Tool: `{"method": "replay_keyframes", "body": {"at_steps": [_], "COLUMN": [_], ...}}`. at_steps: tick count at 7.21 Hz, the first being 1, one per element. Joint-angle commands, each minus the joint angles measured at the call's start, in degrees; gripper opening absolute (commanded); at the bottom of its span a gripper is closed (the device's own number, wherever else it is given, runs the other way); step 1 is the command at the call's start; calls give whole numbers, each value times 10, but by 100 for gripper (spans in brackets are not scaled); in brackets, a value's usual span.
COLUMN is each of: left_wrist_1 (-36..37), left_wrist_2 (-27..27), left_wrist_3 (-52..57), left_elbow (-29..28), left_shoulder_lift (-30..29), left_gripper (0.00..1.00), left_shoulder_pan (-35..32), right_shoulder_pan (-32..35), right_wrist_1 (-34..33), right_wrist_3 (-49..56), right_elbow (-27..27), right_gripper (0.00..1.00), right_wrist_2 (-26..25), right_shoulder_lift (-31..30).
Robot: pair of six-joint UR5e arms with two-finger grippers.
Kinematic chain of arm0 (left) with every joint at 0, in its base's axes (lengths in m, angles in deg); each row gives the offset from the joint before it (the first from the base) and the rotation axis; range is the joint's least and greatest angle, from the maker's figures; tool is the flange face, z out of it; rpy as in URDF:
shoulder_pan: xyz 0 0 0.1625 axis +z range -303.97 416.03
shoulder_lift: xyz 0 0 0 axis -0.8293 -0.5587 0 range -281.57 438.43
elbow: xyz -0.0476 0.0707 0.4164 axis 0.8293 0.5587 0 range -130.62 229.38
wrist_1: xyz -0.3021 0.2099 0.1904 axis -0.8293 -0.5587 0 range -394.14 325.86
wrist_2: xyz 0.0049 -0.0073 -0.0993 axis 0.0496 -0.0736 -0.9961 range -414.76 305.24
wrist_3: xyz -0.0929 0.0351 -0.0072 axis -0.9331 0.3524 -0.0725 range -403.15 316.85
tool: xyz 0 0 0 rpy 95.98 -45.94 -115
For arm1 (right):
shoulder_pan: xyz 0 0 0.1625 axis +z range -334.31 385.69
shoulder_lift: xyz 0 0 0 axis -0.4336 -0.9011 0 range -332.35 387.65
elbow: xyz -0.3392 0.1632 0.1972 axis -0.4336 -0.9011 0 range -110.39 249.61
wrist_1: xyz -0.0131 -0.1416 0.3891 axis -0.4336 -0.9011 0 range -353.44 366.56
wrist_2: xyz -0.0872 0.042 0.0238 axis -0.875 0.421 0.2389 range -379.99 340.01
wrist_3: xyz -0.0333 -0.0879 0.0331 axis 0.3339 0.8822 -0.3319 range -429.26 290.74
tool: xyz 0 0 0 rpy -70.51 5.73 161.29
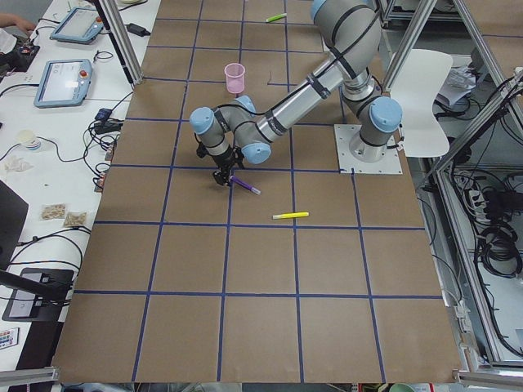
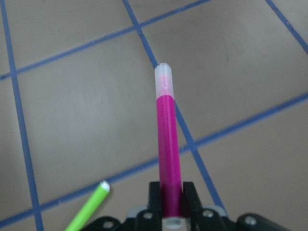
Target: Insert purple and pink pens into pink cup
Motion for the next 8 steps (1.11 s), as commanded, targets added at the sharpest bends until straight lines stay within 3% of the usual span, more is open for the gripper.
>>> {"method": "replay_keyframes", "body": {"at_steps": [1, 2, 4, 5, 6, 7, 8], "left_wrist_1": [5, 3, 6, 8, 8, 8, 10], "left_wrist_2": [-2, -3, 0, 0, -3, -3, -3], "left_wrist_3": [-1, 0, 0, 0, -1, 2, 2], "left_elbow": [1, 2, 14, 14, 15, 14, 10], "left_shoulder_lift": [-2, -2, -1, -1, -1, -1, -1], "left_gripper": [74, 66, 52, 45, 29, 3, 0], "left_shoulder_pan": [0, 0, 0, 0, 0, 0, 0], "right_shoulder_pan": [178, 251, 362, 433, 485, 520, 551], "right_wrist_1": [-24, -60, -60, -63, -52, -17, -8], "right_wrist_3": [-220, -323, -477, -573, -626, -657, -683], "right_elbow": [-12, -42, -114, -150, -185, -204, -213], "right_gripper": [8, 8, 8, 8, 8, 8, 8], "right_wrist_2": [-4, -39, -70, -115, -185, -238, -240], "right_shoulder_lift": [-35, -33, 14, 36, 59, 62, 63]}}
